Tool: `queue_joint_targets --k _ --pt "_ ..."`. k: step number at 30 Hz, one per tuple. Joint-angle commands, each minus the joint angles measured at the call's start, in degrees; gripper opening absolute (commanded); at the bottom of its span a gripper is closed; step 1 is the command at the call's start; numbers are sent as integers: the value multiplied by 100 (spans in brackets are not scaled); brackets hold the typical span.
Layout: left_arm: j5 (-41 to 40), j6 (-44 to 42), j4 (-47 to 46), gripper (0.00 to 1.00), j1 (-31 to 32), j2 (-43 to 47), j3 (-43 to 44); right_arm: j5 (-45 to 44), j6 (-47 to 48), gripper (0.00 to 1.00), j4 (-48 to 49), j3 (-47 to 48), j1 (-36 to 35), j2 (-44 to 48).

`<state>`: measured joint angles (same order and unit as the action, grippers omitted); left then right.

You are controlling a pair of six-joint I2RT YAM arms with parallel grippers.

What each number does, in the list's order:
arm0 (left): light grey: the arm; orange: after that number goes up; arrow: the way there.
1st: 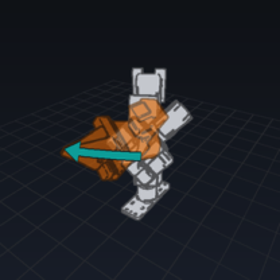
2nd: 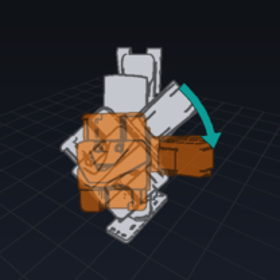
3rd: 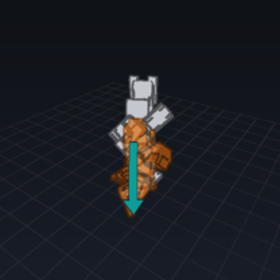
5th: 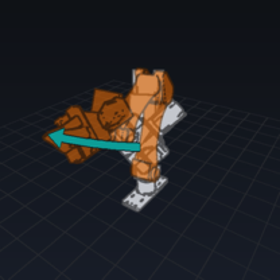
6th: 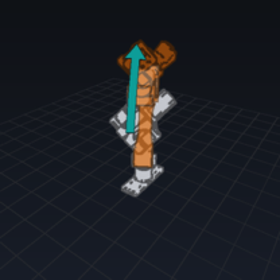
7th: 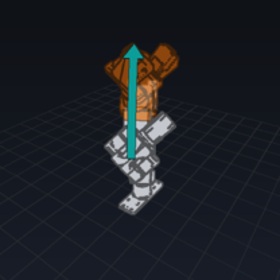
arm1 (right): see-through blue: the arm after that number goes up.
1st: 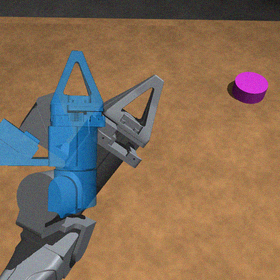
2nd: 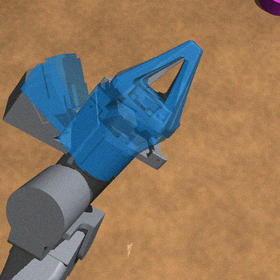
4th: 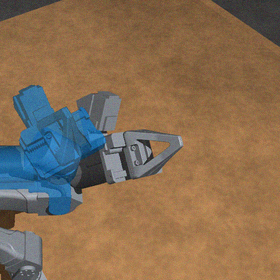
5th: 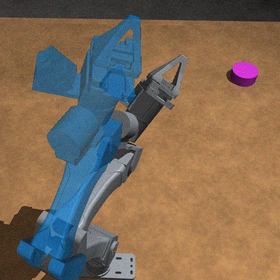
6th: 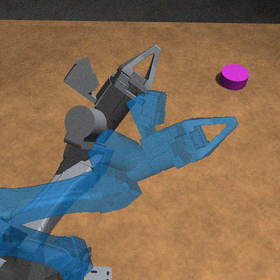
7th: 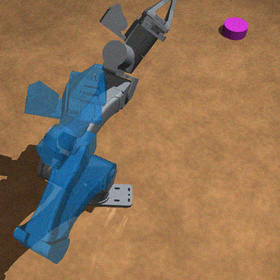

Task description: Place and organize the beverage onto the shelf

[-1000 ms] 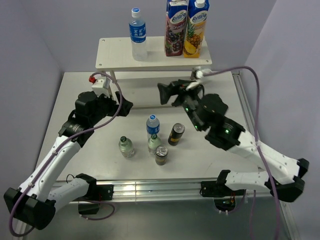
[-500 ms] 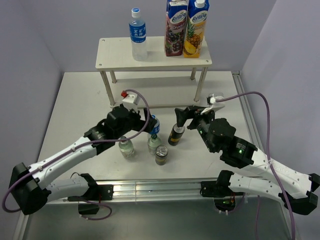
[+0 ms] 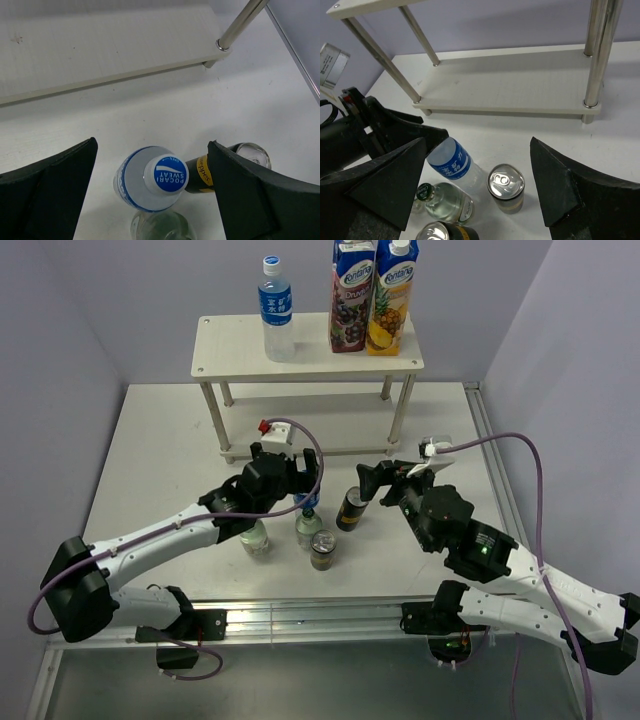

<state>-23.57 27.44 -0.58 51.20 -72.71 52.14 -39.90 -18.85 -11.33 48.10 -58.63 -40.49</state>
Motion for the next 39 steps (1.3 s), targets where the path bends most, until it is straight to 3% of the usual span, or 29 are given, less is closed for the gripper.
queue_joint_targets --k 1,12,21,23,28,32,36,39 --pt "-341 -125 -346 98 22 -217 305 -167 -57 91 61 -72 -17 138" --pt "-648 -11 -171 82 215 -147 253 -273 -57 91 17 -239 27 182" --pt "-886 121 -12 76 391 -200 130 -290 -101 91 -88 -310 115 243" --pt "-903 165 -4 77 408 -244 112 -282 -110 91 -115 -336 133 261" --pt "-956 235 40 89 505 -314 147 -299 -136 91 -168 -397 177 313" --pt "-1088 262 40 89 566 -428 182 -282 -154 91 -185 -441 229 331" --pt "-1167 288 40 82 602 -534 139 -255 -163 91 -159 -503 264 349" --pt "-1290 297 40 69 602 -595 156 -238 -180 91 -167 -521 299 349"
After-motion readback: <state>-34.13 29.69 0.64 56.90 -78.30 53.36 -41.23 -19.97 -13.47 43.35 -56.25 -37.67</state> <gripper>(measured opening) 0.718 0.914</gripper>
